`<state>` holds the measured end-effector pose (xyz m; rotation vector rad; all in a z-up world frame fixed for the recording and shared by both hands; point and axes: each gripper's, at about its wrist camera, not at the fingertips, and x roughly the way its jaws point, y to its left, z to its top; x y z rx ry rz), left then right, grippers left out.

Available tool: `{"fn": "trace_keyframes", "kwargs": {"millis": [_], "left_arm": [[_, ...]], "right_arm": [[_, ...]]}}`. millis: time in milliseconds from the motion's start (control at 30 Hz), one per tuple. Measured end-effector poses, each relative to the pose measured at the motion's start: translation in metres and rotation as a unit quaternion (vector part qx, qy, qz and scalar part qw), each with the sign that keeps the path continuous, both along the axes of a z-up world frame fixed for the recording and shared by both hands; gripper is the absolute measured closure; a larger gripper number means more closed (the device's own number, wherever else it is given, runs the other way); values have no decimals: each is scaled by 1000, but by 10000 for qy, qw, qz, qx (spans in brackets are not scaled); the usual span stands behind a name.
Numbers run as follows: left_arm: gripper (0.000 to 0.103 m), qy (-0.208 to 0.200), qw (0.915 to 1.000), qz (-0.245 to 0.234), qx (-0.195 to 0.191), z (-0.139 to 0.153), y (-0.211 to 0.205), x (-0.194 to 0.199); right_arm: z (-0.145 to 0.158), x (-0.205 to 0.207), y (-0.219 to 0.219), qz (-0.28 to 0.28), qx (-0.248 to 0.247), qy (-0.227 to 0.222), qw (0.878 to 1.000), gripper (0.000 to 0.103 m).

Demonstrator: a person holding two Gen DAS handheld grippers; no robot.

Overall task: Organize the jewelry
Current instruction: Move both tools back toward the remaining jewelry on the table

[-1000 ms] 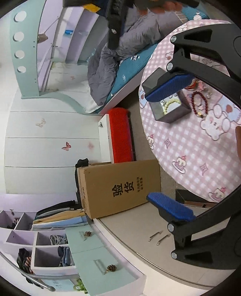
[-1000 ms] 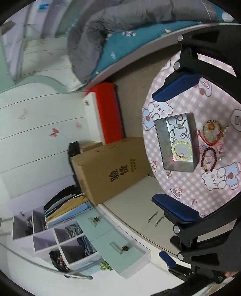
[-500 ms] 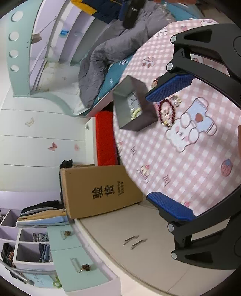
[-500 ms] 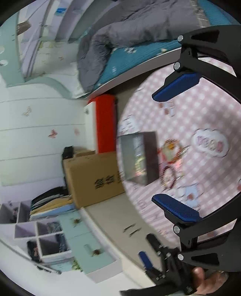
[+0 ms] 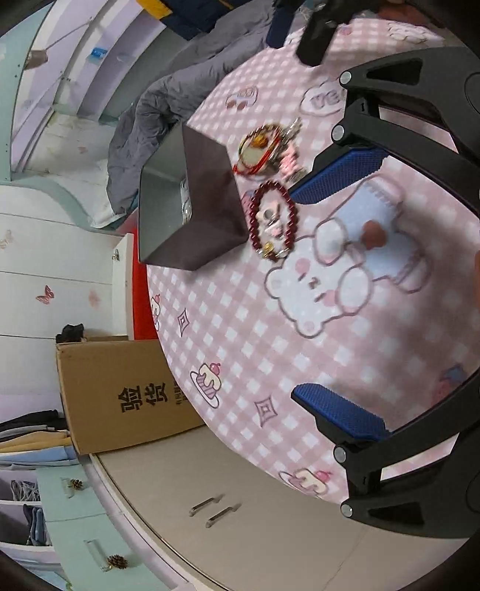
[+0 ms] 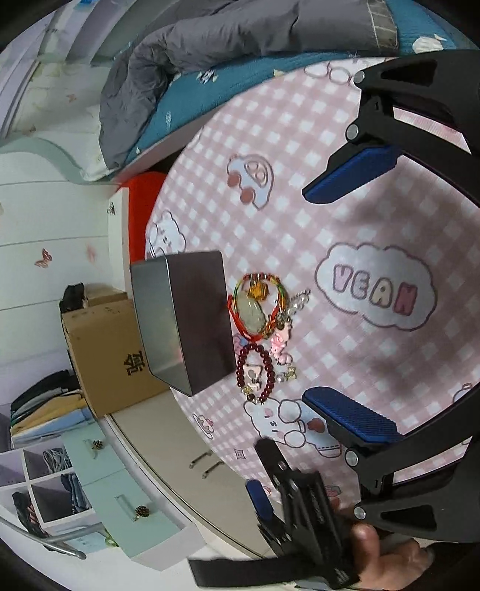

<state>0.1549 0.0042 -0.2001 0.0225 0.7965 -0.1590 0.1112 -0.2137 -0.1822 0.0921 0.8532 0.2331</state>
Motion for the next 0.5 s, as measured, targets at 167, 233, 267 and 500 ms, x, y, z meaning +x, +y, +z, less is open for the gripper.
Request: {"fn": "trace_keyframes", "kwargs": {"millis": [167,233,267,500], "left_arm": [[9,272,9991,5,328,-20,-10,36],[20,502,9976,-76,475,-30,-15,47],[23,540,9976,-153,409,-32,-17,48],[95,715,9947,-720,149,-30,-31,52]], "right_arm": [[-5,8,6,119,-50,55,9999,7],[-6,12,6,129,-60,75,9999,9],[-6,14,6,139,-68,84,9998,10],[-13,40,18,522,-246,170,9982,54]]}}
